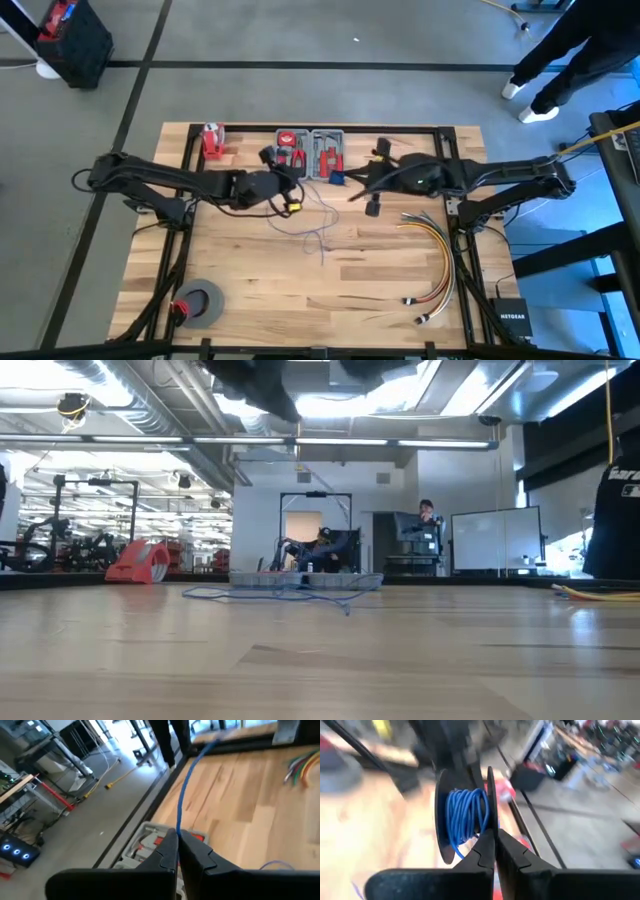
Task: Coil cords
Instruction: Coil the blue wire into the black spool
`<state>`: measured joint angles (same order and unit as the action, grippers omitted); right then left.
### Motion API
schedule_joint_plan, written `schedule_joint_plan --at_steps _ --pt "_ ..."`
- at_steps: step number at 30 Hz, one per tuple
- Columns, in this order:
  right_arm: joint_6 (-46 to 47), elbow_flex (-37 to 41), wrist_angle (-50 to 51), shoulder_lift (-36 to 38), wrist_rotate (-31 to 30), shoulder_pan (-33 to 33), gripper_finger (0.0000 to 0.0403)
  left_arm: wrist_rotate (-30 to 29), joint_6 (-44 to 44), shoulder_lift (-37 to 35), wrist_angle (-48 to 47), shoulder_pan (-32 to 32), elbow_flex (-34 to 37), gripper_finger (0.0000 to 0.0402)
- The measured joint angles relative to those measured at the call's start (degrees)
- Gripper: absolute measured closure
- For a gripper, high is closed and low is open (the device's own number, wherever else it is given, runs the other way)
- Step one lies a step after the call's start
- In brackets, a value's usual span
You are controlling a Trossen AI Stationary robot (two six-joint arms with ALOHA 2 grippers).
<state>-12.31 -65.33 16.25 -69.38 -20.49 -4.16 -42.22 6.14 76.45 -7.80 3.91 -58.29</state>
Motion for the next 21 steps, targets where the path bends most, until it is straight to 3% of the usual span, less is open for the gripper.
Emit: schedule_joint_plan --at_steps 3,11,14,21 --pt "-0.2 0.0 2.5 -2.2 -4.1 0.1 0.0397 0.9 -0.1 -2.7 -0.8 0.2 -0.1 0.04" --pt "-3.0 0.2 1.5 -10.3 -13.5 1.8 0.0397 10.4 -4.0 -6.2 0.0 0.2 -0.2 0.04" --pt "-3.0 0.2 -2.0 -13.2 -13.4 3.2 0.0397 13.2 -5.6 -5.2 2.0 0.2 -0.2 0.04" --pt "-3.2 0.3 -12.7 -18.1 -13.4 4.7 0.0397 13.6 -7.3 -0.2 7.1 1.0 -0.2 0.04"
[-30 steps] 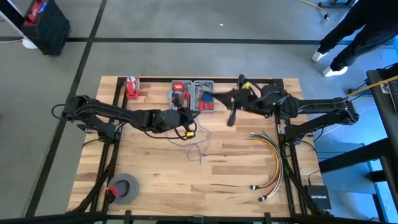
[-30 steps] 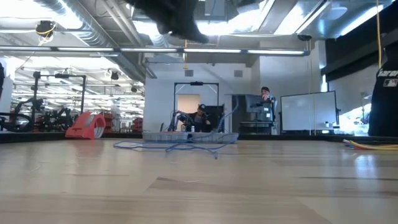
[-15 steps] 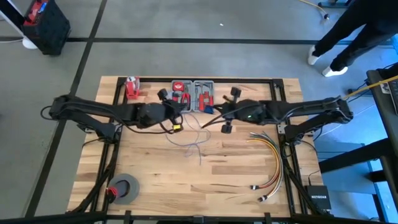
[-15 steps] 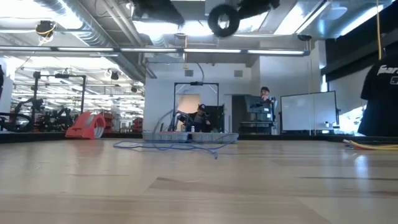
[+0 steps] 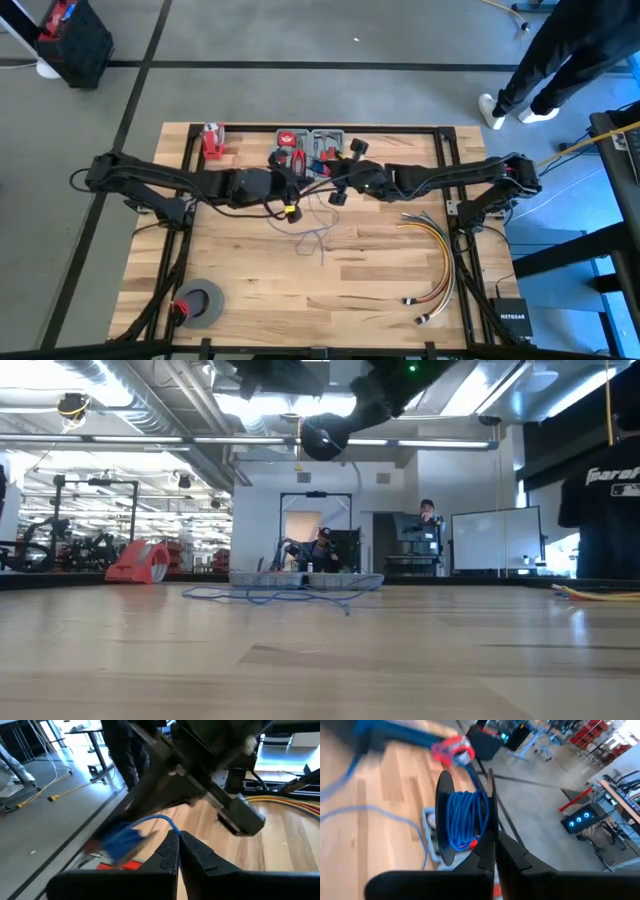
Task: Coil cords
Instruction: Coil the blue wire into the black spool
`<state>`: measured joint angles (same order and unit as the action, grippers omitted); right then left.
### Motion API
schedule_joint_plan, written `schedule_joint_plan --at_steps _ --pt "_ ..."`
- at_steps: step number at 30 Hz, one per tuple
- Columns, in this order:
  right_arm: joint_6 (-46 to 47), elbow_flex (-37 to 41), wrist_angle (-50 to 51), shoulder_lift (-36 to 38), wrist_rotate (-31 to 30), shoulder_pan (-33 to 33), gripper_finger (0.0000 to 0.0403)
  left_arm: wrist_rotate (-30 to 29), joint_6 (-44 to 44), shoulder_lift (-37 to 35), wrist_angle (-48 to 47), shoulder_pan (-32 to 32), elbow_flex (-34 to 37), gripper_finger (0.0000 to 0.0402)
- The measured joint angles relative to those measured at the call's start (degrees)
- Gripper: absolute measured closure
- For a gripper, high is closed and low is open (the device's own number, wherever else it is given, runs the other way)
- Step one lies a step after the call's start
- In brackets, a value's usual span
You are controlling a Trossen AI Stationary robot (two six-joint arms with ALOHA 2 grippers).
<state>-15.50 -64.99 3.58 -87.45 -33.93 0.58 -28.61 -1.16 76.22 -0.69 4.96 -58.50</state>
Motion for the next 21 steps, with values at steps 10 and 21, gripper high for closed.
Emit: schedule_joint_plan --at_steps 10,21 --pt "-0.4 0.0 -14.0 -0.2 5.3 0.1 0.0397 -0.5 0.3 6.9 5.3 -0.5 -0.1 0.04" --pt "1.4 0.3 -16.6 4.8 9.7 0.1 0.0397 -0.7 0.0 6.9 4.9 -1.4 -0.4 0.04"
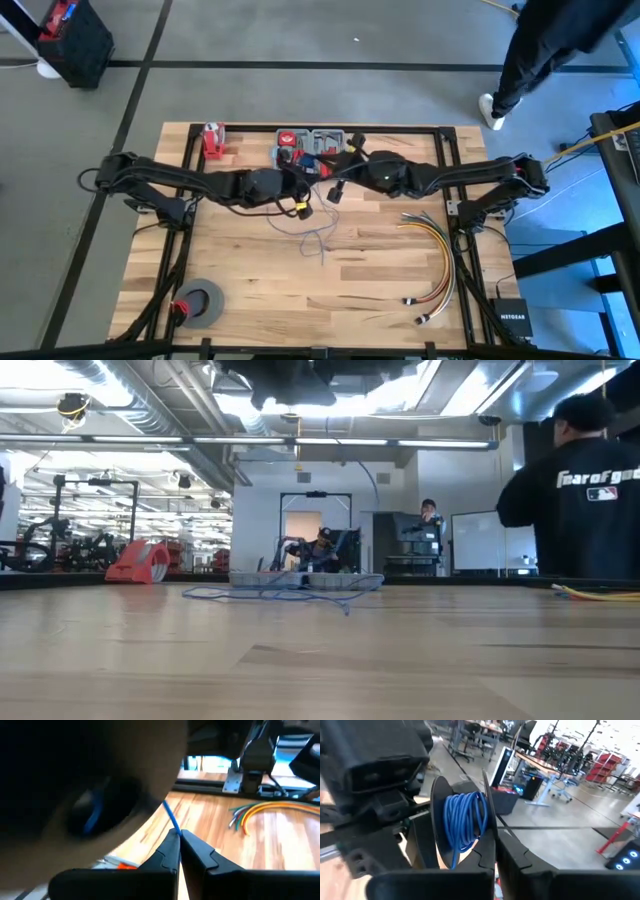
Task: Coil cords
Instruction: Coil the blue wire into the black spool
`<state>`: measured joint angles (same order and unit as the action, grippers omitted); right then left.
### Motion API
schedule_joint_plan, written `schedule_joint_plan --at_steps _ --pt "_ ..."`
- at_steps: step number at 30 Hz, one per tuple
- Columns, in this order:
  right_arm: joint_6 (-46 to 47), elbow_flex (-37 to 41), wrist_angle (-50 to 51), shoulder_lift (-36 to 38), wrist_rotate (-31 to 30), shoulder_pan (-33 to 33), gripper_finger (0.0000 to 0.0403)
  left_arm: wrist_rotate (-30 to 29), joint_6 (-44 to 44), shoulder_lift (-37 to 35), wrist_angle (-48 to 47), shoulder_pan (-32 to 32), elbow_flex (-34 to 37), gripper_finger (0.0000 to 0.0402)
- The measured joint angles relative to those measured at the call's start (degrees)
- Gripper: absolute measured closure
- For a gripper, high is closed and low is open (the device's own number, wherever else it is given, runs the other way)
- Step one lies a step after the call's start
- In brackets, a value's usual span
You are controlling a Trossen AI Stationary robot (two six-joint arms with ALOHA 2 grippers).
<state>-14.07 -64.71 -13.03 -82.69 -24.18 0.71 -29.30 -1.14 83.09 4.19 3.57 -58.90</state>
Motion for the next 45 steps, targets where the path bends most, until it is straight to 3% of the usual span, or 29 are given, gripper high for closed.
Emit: schedule_joint_plan --at_steps 9,25,33,39,45 --pt "-0.9 -3.7 3.9 5.1 1.4 -1.3 0.0397 0.7 0.0 -0.1 0.4 0.1 -0.1 0.04" --pt "-2.8 -13.7 16.7 5.4 0.7 -3.6 0.0397 0.6 1.2 0.2 -1.5 0.1 0.2 0.04" --pt "-2.7 -15.0 29.0 5.4 0.8 -7.1 0.0397 -10.8 3.7 -1.4 -11.6 -1.2 0.3 0.04" --pt "0.0 -14.1 37.7 5.0 0.0 -6.7 0.0397 -12.1 6.9 -6.4 -15.1 -1.7 0.7 0.04" --pt "0.1 -10.3 40.8 4.3 -3.7 -6.3 0.0397 -12.2 4.3 -12.6 -19.2 -0.8 0.7 0.04"
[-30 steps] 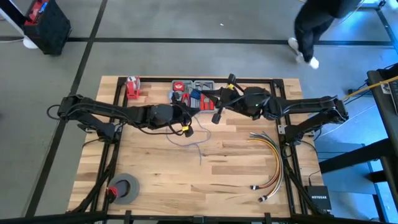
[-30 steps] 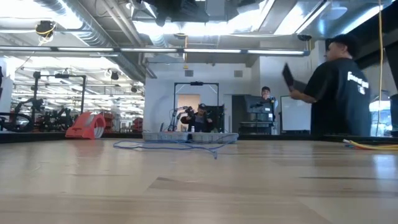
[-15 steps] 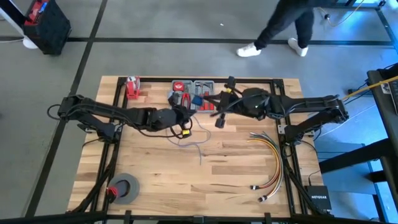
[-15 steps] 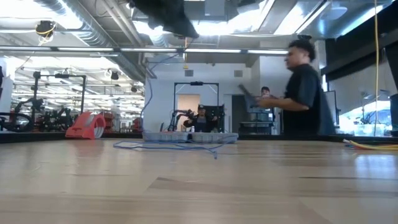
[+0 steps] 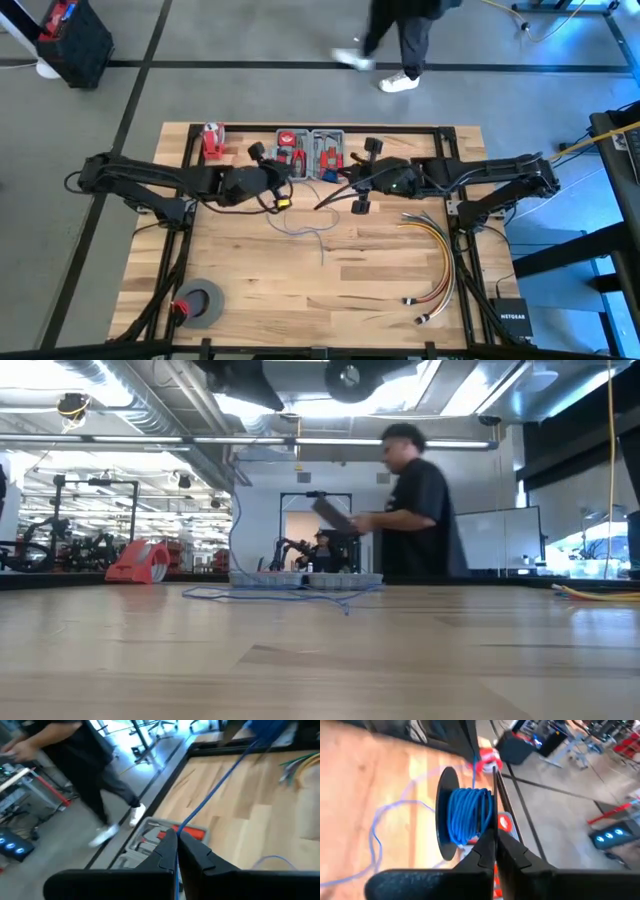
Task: Coil cords
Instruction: Coil the blue wire into the black spool
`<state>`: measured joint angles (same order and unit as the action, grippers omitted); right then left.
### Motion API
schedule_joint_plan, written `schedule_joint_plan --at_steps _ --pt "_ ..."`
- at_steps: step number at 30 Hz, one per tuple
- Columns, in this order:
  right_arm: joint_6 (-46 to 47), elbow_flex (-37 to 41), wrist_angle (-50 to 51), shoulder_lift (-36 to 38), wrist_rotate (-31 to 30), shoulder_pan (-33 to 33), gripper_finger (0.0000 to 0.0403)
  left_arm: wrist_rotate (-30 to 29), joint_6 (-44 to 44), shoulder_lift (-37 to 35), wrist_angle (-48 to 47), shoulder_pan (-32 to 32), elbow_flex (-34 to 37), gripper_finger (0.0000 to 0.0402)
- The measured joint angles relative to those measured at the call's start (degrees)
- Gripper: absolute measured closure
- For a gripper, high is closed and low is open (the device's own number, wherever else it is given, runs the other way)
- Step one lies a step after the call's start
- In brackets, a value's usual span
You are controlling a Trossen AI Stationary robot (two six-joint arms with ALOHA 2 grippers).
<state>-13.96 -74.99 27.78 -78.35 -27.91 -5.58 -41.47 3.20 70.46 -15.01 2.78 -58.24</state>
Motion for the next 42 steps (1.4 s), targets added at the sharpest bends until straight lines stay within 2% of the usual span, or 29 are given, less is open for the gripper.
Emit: schedule_joint_plan --at_steps 8,15,20,26,33,42 --pt "-2.8 3.7 -3.2 -4.1 -7.0 0.6 0.0397 11.2 -7.4 -1.2 5.1 0.2 -0.1 0.04" --pt "-4.8 5.5 -11.2 -10.0 -13.3 2.0 0.0397 14.4 -8.4 3.3 12.1 0.8 -0.1 0.04" --pt "-6.3 5.5 -18.0 -12.5 -13.5 2.4 0.0397 14.8 -7.6 9.1 17.6 1.5 -0.2 0.04" --pt "-7.8 5.6 -21.2 -11.8 -12.4 2.5 0.0397 14.4 -3.4 14.3 21.6 1.0 -0.3 0.04" --pt "-6.4 2.7 -20.9 -7.7 -8.7 1.6 0.0397 14.3 -2.5 15.1 23.2 -0.1 -0.7 0.04" --pt "-6.2 0.1 -19.9 -2.7 -7.2 -0.1 0.0397 14.5 -2.6 15.2 23.5 -0.1 -0.7 0.04"
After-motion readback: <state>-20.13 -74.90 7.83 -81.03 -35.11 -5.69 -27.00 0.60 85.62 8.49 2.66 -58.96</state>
